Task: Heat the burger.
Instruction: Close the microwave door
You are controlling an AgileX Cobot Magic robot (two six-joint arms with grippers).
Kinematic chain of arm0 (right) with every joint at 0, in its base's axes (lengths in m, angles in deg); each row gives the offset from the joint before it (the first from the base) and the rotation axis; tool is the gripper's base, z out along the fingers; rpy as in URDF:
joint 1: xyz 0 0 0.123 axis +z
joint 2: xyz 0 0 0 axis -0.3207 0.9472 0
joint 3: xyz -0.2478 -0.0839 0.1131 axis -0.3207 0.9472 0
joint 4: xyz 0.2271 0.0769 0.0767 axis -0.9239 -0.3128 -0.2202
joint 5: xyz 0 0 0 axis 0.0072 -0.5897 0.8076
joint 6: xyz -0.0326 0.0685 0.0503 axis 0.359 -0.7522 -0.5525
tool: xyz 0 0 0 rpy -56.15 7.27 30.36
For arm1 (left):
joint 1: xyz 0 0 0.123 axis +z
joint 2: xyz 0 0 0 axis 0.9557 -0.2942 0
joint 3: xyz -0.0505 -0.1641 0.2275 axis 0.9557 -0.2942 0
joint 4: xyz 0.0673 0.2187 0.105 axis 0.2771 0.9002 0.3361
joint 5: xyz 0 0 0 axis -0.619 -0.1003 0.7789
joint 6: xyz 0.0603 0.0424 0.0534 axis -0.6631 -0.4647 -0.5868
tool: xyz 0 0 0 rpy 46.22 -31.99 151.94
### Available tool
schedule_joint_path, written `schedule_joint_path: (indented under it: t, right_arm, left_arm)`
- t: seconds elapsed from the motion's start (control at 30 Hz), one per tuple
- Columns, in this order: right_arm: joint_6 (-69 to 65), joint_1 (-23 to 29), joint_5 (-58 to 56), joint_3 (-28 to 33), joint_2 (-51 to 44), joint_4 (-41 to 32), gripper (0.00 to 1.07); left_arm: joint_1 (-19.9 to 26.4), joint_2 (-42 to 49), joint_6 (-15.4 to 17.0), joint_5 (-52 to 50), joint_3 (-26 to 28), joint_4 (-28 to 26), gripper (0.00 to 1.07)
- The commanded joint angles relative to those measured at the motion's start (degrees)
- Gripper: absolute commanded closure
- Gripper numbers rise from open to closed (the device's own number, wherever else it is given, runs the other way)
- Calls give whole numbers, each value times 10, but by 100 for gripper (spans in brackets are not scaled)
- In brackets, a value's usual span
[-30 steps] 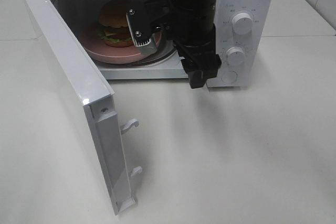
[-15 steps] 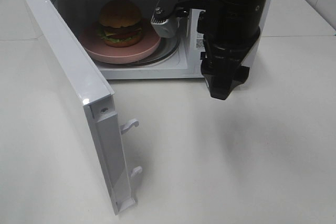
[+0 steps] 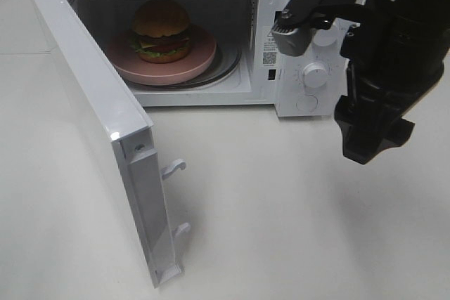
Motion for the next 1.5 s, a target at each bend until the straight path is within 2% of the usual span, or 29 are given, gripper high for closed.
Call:
schedule_joint_path:
  t: [0.03, 0.3, 0.4, 0.43, 0.47, 0.53, 0.57, 0.63, 0.67, 0.73, 0.77, 0.83, 0.9, 0.93, 0.97, 1.03, 1.13, 1.2, 1.23, 1.3, 1.33, 1.4, 1.47, 1.5]
  right_arm:
    - [-33, -18, -10, 27, -21, 6, 37]
    - [-63, -40, 7, 50, -25, -15, 37]
    - [-99, -70, 17, 68, -32, -17, 37]
    - [-121, -96, 22, 78, -42, -11, 37]
    - [-121, -96, 22, 78, -42, -11, 37]
    - [-146, -141, 30, 93, -60, 9, 37]
    - [-146, -141, 30, 93, -60, 9, 37]
    - [-180, -216, 78, 119, -91, 21, 37]
    - [-180, -216, 78, 119, -91, 21, 37]
    - [-199, -267, 109, 135, -112, 18, 37]
    - [-199, -267, 109, 135, -112, 18, 37]
    - [-242, -364, 139, 170, -168, 19, 37]
    - [-248, -376, 142, 178, -183, 21, 37]
    - [-254, -392, 143, 197, -223, 23, 37]
    - [-254, -392, 143, 197, -223, 23, 37]
    - [-257, -395, 143, 232, -290, 21, 37]
    - [-258, -395, 142, 246, -316, 19, 37]
    - [-260, -395, 140, 286, -394, 17, 37]
    - [-260, -395, 140, 286, -394, 17, 37]
    - [-263, -395, 140, 327, -515, 17, 37]
    - [-263, -395, 140, 327, -515, 17, 37]
    - [-263, -395, 133, 348, -595, 15, 37]
    - [-263, -395, 129, 353, -615, 15, 37]
    - [-263, -395, 121, 365, -655, 16, 37]
  left_arm:
    - [1, 11, 3, -7, -1, -1, 5]
    - [1, 11, 3, -7, -1, -1, 5]
    - [1, 11, 3, -7, -1, -1, 5]
    - [1, 11, 3, -7, -1, -1, 5]
    - [1, 11, 3, -7, -1, -1, 5]
    - [1, 11, 3, -7, -1, -1, 5]
    - [1, 11, 3, -7, -1, -1, 5]
    - [1, 11, 3, -7, -1, -1, 5]
    - [1, 11, 3, -7, -1, -1, 5]
    - [1, 11, 3, -7, -1, -1, 5]
    - [1, 11, 3, -7, -1, -1, 5]
    - [1, 11, 3, -7, -1, -1, 5]
    - [1, 11, 3, -7, -1, -1, 5]
    - [1, 11, 3, -7, -1, -1, 5]
    - [1, 11, 3, -7, -1, -1, 5]
    - [1, 11, 3, -7, -1, -1, 5]
    - [1, 11, 3, -7, -1, -1, 5]
    - [1, 11, 3, -7, -1, -1, 5]
    - [1, 11, 3, -7, -1, -1, 5]
    - [1, 11, 3, -7, -1, -1, 5]
    - [1, 11, 3, -7, -1, -1, 5]
    - [1, 11, 3, -7, -1, -1, 5]
    - [1, 11, 3, -7, -1, -1, 5]
    - [1, 11, 3, -7, -1, -1, 5]
